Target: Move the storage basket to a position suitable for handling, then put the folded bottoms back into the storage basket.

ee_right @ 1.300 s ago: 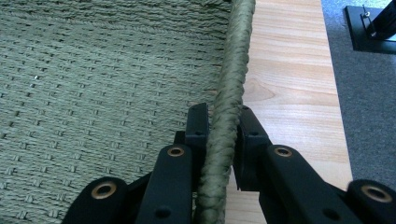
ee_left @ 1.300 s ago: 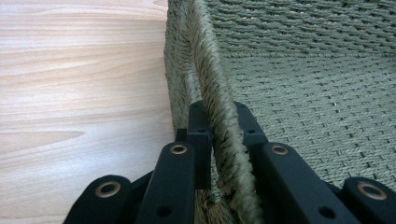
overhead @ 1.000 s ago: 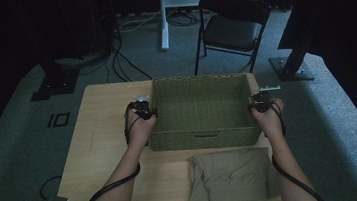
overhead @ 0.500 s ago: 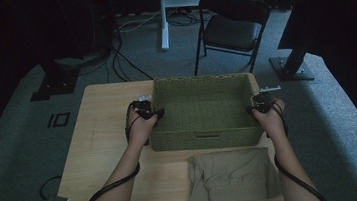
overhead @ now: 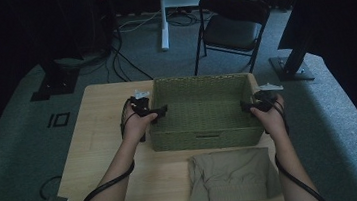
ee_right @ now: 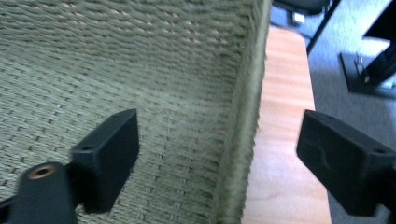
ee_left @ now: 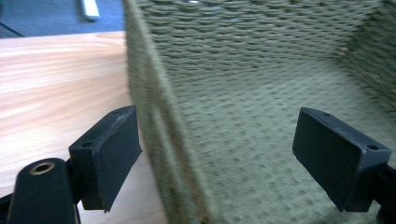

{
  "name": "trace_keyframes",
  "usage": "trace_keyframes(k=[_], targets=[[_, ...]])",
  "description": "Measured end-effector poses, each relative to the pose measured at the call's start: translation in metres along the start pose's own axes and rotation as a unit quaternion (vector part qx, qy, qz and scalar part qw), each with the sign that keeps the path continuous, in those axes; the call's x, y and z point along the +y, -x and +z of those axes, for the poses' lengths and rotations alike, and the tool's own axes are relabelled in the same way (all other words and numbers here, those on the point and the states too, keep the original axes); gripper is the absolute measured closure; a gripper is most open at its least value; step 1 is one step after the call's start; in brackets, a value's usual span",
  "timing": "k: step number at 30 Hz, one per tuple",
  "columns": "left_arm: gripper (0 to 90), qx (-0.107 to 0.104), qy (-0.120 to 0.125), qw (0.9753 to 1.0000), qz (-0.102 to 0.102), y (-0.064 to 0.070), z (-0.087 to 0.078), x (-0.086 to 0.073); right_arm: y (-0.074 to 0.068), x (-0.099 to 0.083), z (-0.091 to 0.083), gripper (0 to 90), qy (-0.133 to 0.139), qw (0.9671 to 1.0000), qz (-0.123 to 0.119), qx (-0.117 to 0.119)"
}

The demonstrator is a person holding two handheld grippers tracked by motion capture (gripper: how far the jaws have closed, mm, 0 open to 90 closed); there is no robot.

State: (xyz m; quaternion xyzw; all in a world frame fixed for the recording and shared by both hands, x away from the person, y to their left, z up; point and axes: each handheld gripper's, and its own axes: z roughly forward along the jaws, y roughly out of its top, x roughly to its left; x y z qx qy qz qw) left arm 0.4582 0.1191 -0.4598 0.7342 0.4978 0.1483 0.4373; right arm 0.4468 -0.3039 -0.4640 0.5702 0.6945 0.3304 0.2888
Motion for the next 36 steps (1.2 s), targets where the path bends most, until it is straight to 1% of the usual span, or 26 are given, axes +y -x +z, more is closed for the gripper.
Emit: trace_keyframes(k=[1, 2, 4, 5, 6, 7, 8, 9, 10, 11, 12, 13, 14, 15, 16, 18, 19, 21, 24, 26, 28, 30, 32, 34, 35, 36], targets=[[15.5, -0.010, -0.004, 0.9999, -0.002, 0.001, -0.001, 0.000, -0.001, 0.001, -0.001, 12.3, 0.004, 1.0000, -0.002, -0.002], [15.8, -0.012, -0.002, 0.9999, 0.001, 0.001, -0.002, 0.000, -0.001, 0.002, -0.003, 12.2, 0.007, 1.0000, -0.004, -0.001], [15.8, -0.010, 0.001, 0.9999, 0.008, 0.000, -0.006, -0.001, -0.001, 0.003, -0.007, 12.2, 0.023, 0.9997, -0.008, -0.006], [15.8, -0.006, 0.003, 1.0000, 0.007, -0.001, -0.007, -0.001, -0.001, 0.004, -0.010, 12.2, 0.030, 0.9995, -0.004, -0.006], [15.8, -0.008, 0.003, 0.9999, 0.006, -0.002, -0.008, -0.001, 0.000, 0.004, -0.012, 12.2, 0.036, 0.9994, 0.004, -0.001], [15.8, -0.013, 0.004, 0.9999, -0.001, -0.003, -0.010, -0.001, 0.000, 0.005, -0.014, 12.2, 0.038, 0.9992, 0.012, 0.005], [15.8, -0.015, 0.004, 0.9998, -0.009, -0.004, -0.011, -0.001, 0.001, 0.005, -0.017, 12.2, 0.042, 0.9990, 0.013, 0.007], [15.8, -0.020, 0.007, 0.9997, -0.011, -0.005, -0.013, 0.000, 0.001, 0.006, -0.019, 12.2, 0.047, 0.9988, 0.009, 0.006], [15.8, -0.020, 0.011, 0.9997, -0.011, -0.007, -0.014, 0.000, 0.001, 0.006, -0.021, 12.1, 0.047, 0.9988, 0.010, 0.007], [15.8, -0.006, 0.005, 0.9999, -0.011, -0.008, -0.017, 0.000, 0.001, 0.006, -0.022, 12.3, 0.048, 0.9987, 0.015, 0.009], [15.8, -0.006, 0.005, 0.9999, -0.011, -0.008, -0.017, 0.000, 0.001, 0.006, -0.022, 12.3, 0.048, 0.9987, 0.015, 0.009], [15.8, -0.006, 0.005, 0.9999, -0.011, -0.008, -0.017, 0.000, 0.002, 0.006, -0.025, 12.3, 0.049, 0.9985, 0.019, 0.015], [15.8, -0.004, 0.012, 0.9999, 0.001, -0.009, -0.021, 0.000, 0.002, 0.006, -0.025, 14.2, 0.049, 0.9985, 0.019, 0.015], [15.8, -0.005, 0.017, 0.9998, 0.009, -0.007, -0.024, 0.000, 0.001, 0.005, -0.029, 14.9, 0.044, 0.9982, 0.025, 0.033], [15.8, -0.006, 0.018, 0.9997, 0.015, -0.006, -0.026, -0.001, 0.001, 0.004, -0.031, 15.4, 0.043, 0.9982, 0.020, 0.038], [15.8, -0.019, 0.030, 0.9992, 0.021, -0.002, -0.034, -0.002, 0.000, 0.002, -0.036, 15.5, 0.041, 0.9979, 0.016, 0.048], [15.8, -0.018, 0.034, 0.9990, 0.023, -0.001, -0.038, -0.003, -0.001, 0.000, -0.039, 15.4, 0.040, 0.9977, 0.014, 0.053], [15.8, -0.016, 0.039, 0.9985, 0.036, 0.001, -0.046, -0.005, -0.001, -0.004, -0.047, 14.7, 0.041, 0.9974, 0.010, 0.058], [15.8, -0.025, 0.045, 0.9980, 0.037, 0.005, -0.058, -0.009, -0.001, -0.010, -0.059, 14.1, 0.047, 0.9969, 0.004, 0.063], [15.8, -0.028, 0.046, 0.9975, 0.044, 0.007, -0.064, -0.012, -0.002, -0.015, -0.066, 14.1, 0.056, 0.9963, 0.000, 0.065], [15.8, -0.039, 0.044, 0.9972, 0.047, 0.010, -0.068, -0.015, -0.004, -0.019, -0.073, 14.1, 0.064, 0.9955, -0.011, 0.068], [15.8, -0.048, 0.042, 0.9966, 0.051, 0.014, -0.071, -0.017, -0.006, -0.023, -0.079, 14.1, 0.070, 0.9948, -0.011, 0.073], [15.8, -0.051, 0.044, 0.9962, 0.056, 0.017, -0.075, -0.020, -0.008, -0.026, -0.085, 14.1, 0.075, 0.9938, -0.013, 0.080], [15.7, -0.051, 0.048, 0.9962, 0.052, 0.020, -0.078, -0.023, -0.010, -0.028, -0.090, 14.1, 0.083, 0.9928, -0.016, 0.084], [15.8, -0.052, 0.051, 0.9959, 0.053, 0.022, -0.079, -0.025, -0.011, -0.030, -0.093, 14.2, 0.085, 0.9924, -0.018, 0.087], [15.8, -0.056, 0.051, 0.9959, 0.051, 0.024, -0.080, -0.027, -0.012, -0.032, -0.095, 14.5, 0.085, 0.9921, -0.021, 0.090]])
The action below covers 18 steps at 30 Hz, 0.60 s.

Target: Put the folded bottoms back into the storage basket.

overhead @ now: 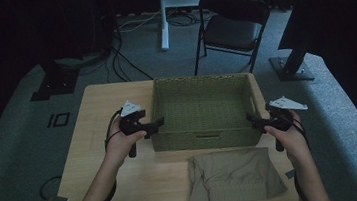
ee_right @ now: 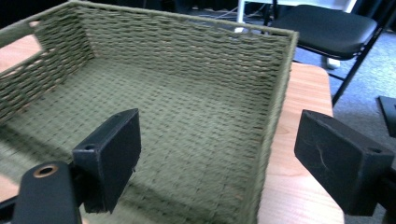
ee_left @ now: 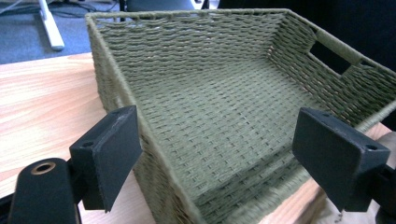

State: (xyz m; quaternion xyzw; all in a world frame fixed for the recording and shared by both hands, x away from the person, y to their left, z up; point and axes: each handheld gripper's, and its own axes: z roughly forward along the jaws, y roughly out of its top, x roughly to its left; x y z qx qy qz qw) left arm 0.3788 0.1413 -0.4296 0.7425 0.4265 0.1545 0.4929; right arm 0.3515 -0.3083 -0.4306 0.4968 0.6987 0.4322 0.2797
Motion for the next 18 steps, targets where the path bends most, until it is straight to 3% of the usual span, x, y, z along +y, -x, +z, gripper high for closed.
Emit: trace_keyframes(k=[11, 16, 18], targets=[[15.7, -0.025, 0.013, 0.9995, 0.013, 0.023, -0.016, -0.014, -0.012, -0.015, -0.020, 14.6, 0.007, 0.9998, -0.010, 0.018], [15.7, -0.028, 0.013, 0.9995, 0.008, 0.030, -0.018, -0.019, -0.013, -0.025, -0.023, 16.1, 0.000, 0.9998, -0.009, 0.018], [15.7, -0.024, 0.014, 0.9995, 0.017, 0.032, -0.019, -0.021, -0.014, -0.028, -0.024, 16.1, -0.001, 0.9998, -0.009, 0.018]])
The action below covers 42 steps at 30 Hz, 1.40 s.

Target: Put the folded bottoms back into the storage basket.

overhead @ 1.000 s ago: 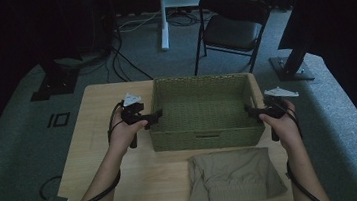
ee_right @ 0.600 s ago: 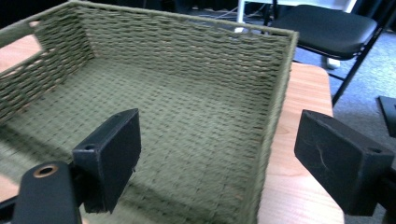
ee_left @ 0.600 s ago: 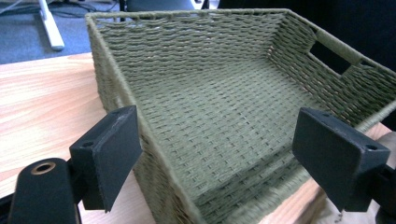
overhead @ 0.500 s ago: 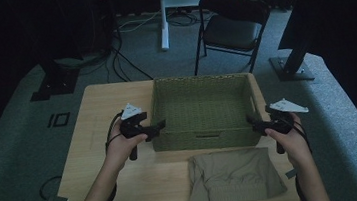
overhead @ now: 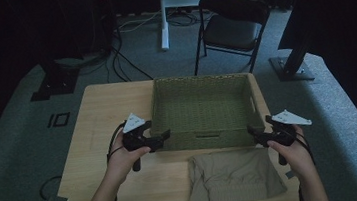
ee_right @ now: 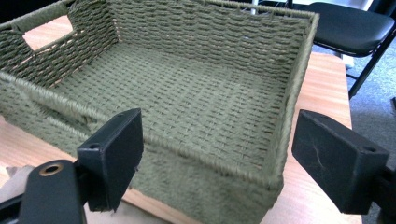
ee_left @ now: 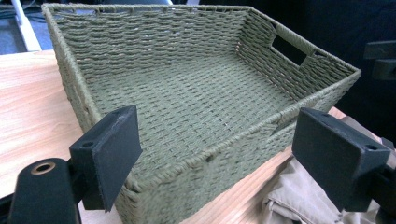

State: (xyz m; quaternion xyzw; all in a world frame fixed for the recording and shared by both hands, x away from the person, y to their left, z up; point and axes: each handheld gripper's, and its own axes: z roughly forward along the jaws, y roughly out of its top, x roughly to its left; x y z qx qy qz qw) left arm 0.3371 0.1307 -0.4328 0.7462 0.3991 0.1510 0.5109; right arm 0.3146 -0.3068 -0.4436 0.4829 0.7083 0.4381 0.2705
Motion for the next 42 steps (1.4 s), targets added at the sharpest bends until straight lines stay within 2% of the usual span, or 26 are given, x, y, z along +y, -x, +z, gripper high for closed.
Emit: trace_keyframes(k=[7, 16, 18, 21, 29, 37, 42], targets=[[15.7, -0.018, -0.006, 0.9998, -0.003, 0.013, -0.001, -0.010, 0.000, -0.011, -0.006, 16.0, -0.005, 1.0000, 0.000, -0.004], [16.0, -0.047, -0.028, 0.9984, 0.015, 0.031, 0.006, -0.022, -0.002, -0.029, -0.007, 14.5, -0.021, 0.9998, 0.001, 0.001], [16.0, -0.059, -0.026, 0.9979, 0.006, 0.034, 0.010, -0.025, -0.003, -0.032, -0.006, 14.4, -0.024, 0.9997, -0.003, 0.001], [16.0, -0.064, -0.030, 0.9975, -0.004, 0.036, 0.018, -0.032, -0.004, -0.037, -0.005, 14.0, -0.028, 0.9996, -0.002, 0.002], [15.9, -0.065, -0.052, 0.9965, 0.005, 0.048, 0.034, -0.047, -0.003, -0.049, -0.002, 14.0, -0.040, 0.9992, -0.003, -0.001], [15.9, -0.083, -0.087, 0.9927, 0.009, 0.067, 0.062, -0.064, -0.001, -0.066, 0.002, 14.1, -0.062, 0.9980, 0.005, -0.007], [15.9, -0.096, -0.105, 0.9898, 0.005, 0.075, 0.074, -0.076, -0.001, -0.079, 0.003, 14.4, -0.076, 0.9970, 0.013, -0.001]])
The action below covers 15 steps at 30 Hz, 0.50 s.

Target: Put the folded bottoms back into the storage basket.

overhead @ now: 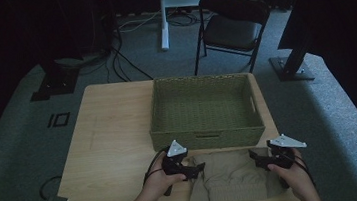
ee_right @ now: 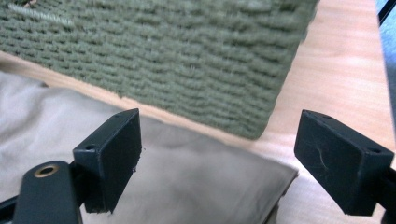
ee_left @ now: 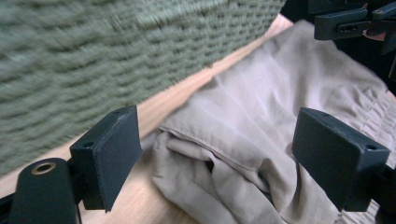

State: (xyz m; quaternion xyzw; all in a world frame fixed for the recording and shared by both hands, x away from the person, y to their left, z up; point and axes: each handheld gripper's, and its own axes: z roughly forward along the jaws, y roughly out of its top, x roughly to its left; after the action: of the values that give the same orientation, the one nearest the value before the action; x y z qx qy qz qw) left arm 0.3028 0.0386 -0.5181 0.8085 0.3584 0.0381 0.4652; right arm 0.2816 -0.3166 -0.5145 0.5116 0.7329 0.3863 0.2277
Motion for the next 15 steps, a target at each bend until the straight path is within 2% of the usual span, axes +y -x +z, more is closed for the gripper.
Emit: trace_keyframes(k=[7, 13, 15], targets=[[15.9, -0.002, -0.011, 0.9999, -0.013, 0.002, 0.014, -0.005, 0.000, -0.014, 0.004, 14.4, -0.019, 0.9998, 0.000, 0.001], [15.6, 0.006, -0.024, 0.9997, -0.008, 0.002, 0.022, -0.007, 0.005, -0.022, 0.003, 14.4, -0.026, 0.9995, 0.016, -0.006], [15.6, 0.004, -0.029, 0.9995, -0.014, 0.002, 0.025, -0.009, 0.007, -0.026, 0.005, 14.4, -0.033, 0.9992, 0.020, -0.005]])
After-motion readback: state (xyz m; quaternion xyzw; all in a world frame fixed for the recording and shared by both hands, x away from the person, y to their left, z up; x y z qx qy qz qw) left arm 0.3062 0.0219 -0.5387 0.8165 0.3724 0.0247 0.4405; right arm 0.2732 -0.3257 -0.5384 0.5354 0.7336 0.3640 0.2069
